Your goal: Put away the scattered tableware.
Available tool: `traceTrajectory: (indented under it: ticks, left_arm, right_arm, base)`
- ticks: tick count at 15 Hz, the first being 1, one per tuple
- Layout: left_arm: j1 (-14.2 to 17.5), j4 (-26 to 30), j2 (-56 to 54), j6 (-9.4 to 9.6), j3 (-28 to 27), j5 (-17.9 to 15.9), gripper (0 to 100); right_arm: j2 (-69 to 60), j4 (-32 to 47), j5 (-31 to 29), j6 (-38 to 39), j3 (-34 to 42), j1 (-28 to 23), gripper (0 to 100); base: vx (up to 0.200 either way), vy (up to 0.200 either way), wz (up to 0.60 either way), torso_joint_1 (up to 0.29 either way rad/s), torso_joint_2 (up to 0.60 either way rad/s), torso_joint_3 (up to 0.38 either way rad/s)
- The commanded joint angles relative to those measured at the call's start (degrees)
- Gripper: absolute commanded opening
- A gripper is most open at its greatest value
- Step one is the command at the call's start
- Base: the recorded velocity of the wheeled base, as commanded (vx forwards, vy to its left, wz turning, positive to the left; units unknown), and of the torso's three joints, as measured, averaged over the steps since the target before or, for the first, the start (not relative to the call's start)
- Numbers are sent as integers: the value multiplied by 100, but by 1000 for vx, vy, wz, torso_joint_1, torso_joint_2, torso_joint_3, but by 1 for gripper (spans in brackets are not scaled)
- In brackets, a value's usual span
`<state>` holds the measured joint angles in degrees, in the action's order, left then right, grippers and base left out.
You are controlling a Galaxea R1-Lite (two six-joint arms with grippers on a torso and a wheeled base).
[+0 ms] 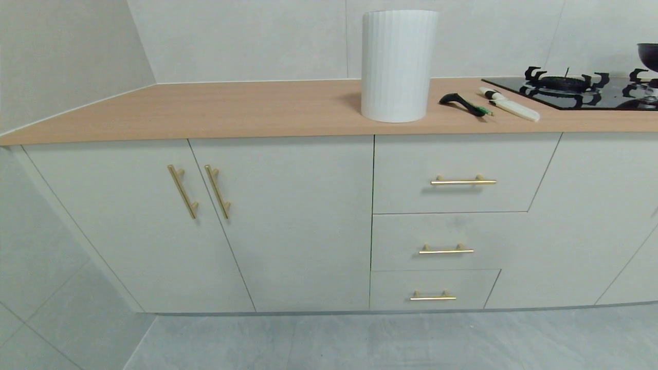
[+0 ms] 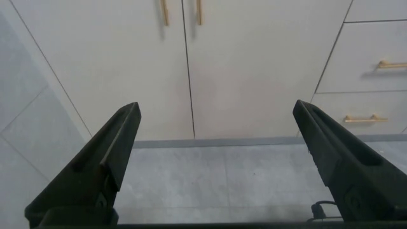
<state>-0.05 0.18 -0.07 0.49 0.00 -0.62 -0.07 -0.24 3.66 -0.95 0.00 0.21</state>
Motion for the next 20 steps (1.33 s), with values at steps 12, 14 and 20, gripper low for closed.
traceTrajectory:
  ticks: [12, 14, 20]
  left_arm:
    - [5, -1, 7, -14, 0, 1, 100]
    - [5, -1, 7, -5, 0, 1, 100]
    - [5, -1, 7, -14, 0, 1, 100]
  right_arm:
    - [7, -2, 12, -28, 0, 6, 100]
    - [7, -2, 21, -28, 0, 6, 100]
    - [7, -2, 30, -37, 0, 6, 100]
  base:
    - [100, 0, 0, 1, 1, 2]
    - [0, 0, 0, 0, 0, 0]
    - [0, 0, 0, 0, 0, 0]
